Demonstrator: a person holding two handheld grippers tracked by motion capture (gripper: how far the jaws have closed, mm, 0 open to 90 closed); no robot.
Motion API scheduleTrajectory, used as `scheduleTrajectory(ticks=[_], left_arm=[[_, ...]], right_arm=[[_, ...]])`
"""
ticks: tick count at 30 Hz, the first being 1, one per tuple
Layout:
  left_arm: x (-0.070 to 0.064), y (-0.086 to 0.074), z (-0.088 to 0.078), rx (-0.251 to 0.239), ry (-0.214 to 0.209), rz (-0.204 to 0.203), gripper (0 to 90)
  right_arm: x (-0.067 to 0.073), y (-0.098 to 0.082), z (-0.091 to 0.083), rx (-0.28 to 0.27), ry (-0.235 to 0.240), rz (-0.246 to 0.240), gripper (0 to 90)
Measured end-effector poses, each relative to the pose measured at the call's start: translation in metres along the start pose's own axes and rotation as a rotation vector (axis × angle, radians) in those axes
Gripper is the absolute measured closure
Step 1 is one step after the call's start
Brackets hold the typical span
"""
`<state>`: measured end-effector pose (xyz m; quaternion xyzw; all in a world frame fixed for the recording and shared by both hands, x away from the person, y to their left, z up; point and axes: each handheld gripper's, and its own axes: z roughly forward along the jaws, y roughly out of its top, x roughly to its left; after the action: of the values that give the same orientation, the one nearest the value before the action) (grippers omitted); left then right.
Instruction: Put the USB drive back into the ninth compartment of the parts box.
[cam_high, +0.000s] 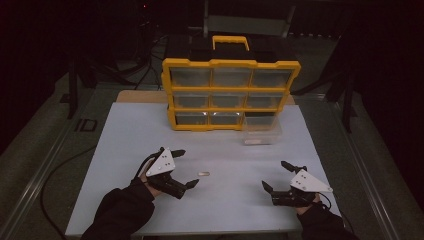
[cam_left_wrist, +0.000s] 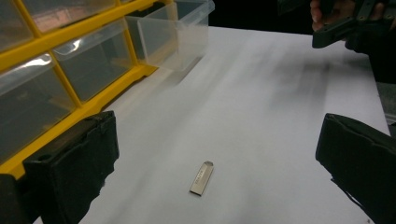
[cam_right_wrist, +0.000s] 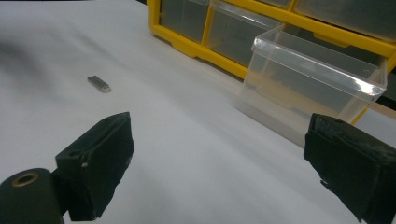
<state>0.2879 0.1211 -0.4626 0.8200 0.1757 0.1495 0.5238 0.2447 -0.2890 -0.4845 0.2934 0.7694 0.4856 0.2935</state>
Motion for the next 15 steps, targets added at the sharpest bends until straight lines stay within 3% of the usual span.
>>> scheduleTrajectory(ticks=[15], left_arm=[[0.002,-0.009,0.034,0.100,-0.050,-0.023,0.0]], right_arm=[[0.000,-0.001,0.001,0.006,0.016,-0.001,8.0]])
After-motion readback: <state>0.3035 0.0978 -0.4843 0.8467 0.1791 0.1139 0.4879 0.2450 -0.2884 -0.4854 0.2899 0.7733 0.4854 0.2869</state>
